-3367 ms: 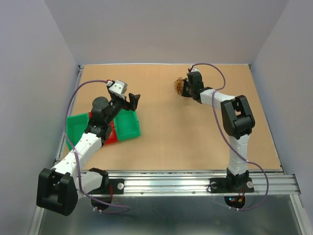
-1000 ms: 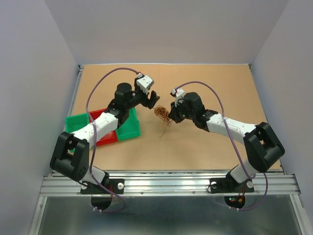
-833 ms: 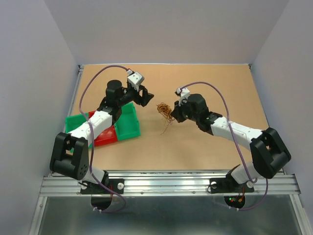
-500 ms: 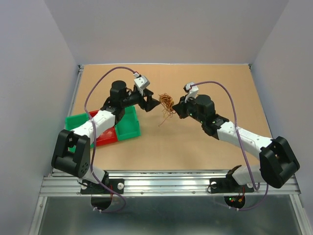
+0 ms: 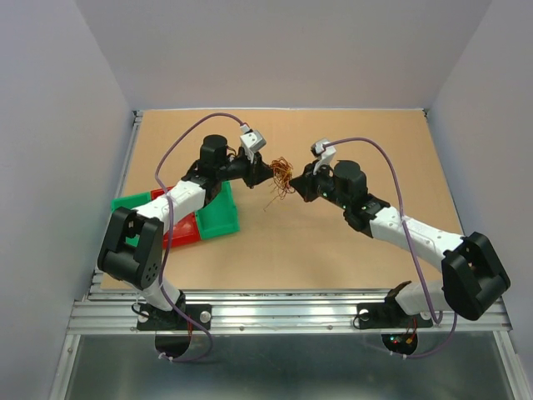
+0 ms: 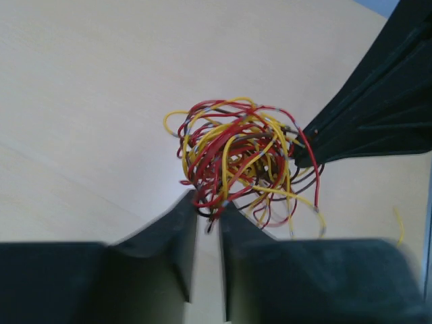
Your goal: Untangle the cables
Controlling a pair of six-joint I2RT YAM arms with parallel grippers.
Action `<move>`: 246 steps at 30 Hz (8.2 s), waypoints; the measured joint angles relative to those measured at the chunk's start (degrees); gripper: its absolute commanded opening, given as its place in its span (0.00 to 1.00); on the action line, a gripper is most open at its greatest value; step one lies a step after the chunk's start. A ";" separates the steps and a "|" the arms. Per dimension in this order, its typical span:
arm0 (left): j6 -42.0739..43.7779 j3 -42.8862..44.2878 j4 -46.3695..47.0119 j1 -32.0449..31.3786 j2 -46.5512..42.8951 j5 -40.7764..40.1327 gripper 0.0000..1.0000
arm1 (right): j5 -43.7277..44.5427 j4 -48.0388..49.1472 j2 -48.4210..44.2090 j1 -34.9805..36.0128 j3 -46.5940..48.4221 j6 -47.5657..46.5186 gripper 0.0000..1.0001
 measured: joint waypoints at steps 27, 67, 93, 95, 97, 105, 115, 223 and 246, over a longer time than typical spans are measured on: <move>-5.77 0.13 3.82 -5.44 -2.91 -26.01 0.00 | 45.42 3.21 -9.05 2.19 -7.87 14.53 0.10; 9.44 -4.31 -2.43 -10.78 -8.59 -19.41 0.00 | -0.02 19.32 8.15 -1.79 -8.22 -1.42 0.21; -5.81 -6.40 4.87 2.32 -14.71 -49.55 0.00 | 64.08 5.57 -4.85 -12.48 -13.33 20.15 0.14; -5.99 -6.40 5.03 2.51 -14.67 -47.47 0.00 | 64.85 4.57 -6.80 -12.74 -14.16 20.37 0.15; -6.01 -6.38 5.14 2.23 -14.23 -43.32 0.00 | 63.87 4.52 -8.41 -12.76 -14.56 19.69 0.35; -3.04 -6.12 3.98 -1.33 -10.60 -35.08 0.00 | 53.11 6.62 -11.02 -12.76 -16.20 13.40 0.73; 2.49 -6.12 2.82 -5.53 -10.49 -24.72 0.00 | 13.73 18.40 -10.27 -12.76 -19.34 3.52 0.77; 7.21 -5.64 13.03 -19.67 -5.60 -27.63 0.38 | -10.82 25.70 -17.88 -7.72 -23.78 6.97 0.01; 8.02 2.16 9.75 -16.94 9.55 -46.66 0.18 | -17.42 22.80 -28.61 -6.62 -4.22 8.44 0.01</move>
